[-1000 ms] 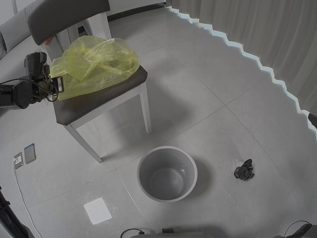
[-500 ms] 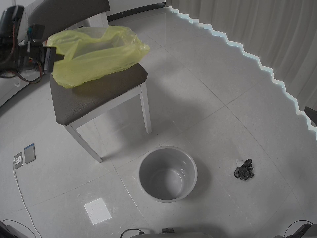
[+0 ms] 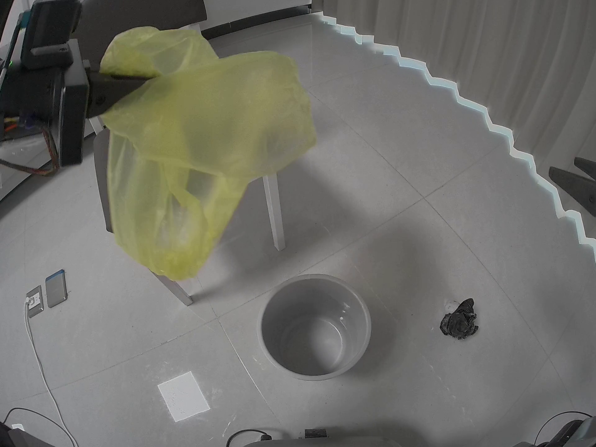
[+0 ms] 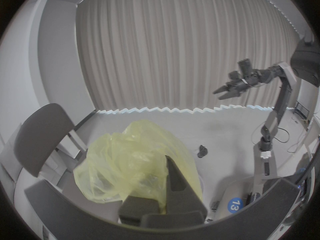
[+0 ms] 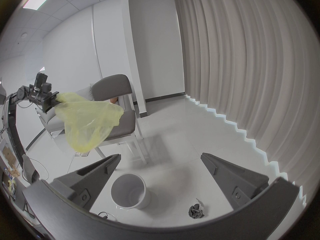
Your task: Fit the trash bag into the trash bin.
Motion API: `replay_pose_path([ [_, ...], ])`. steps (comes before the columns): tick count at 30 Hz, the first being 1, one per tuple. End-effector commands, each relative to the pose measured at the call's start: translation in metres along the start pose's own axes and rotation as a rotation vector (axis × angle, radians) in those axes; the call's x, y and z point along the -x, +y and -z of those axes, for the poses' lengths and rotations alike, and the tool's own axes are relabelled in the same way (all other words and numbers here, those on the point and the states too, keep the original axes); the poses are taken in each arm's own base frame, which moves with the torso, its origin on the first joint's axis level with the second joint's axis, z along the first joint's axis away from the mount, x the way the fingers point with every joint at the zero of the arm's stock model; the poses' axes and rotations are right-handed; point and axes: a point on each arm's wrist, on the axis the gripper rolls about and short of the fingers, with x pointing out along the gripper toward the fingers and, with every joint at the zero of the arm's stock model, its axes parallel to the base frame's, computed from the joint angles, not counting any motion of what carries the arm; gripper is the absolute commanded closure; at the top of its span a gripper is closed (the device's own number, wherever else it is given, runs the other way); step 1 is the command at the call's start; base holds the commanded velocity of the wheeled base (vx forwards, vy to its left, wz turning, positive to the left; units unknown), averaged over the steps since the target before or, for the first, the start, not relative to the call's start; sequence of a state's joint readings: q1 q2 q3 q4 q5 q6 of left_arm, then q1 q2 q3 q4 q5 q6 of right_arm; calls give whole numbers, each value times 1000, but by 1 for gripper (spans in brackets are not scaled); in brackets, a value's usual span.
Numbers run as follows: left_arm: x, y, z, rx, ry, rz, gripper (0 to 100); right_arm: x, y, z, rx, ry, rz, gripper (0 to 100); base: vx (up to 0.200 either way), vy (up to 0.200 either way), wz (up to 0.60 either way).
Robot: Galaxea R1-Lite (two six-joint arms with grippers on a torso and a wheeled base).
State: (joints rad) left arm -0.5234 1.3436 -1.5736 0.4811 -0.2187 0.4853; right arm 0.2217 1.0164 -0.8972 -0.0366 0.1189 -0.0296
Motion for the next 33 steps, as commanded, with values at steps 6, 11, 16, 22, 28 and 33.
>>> replay_pose_path([
  [6,-14,-27,1,-31,9,164,100,-58,-7,-15,-16,59,-32,0,0,0,0],
  [11,-20,-36,2,-37,11,211,100,-84,-12,-27,-20,52,-44,0,0,0,0],
  [16,-29,-43,3,-43,22,253,100,-116,-17,-45,-16,23,-40,0,0,0,0],
  [22,-34,-45,1,-48,14,264,100,-132,-15,-43,-22,73,-60,0,0,0,0],
  [28,-37,-43,-5,-50,-7,255,100,-132,4,-15,-26,199,-131,0,0,0,0],
  [33,-38,-43,-10,-53,-21,257,100,-137,8,4,-30,265,-146,0,0,0,0],
])
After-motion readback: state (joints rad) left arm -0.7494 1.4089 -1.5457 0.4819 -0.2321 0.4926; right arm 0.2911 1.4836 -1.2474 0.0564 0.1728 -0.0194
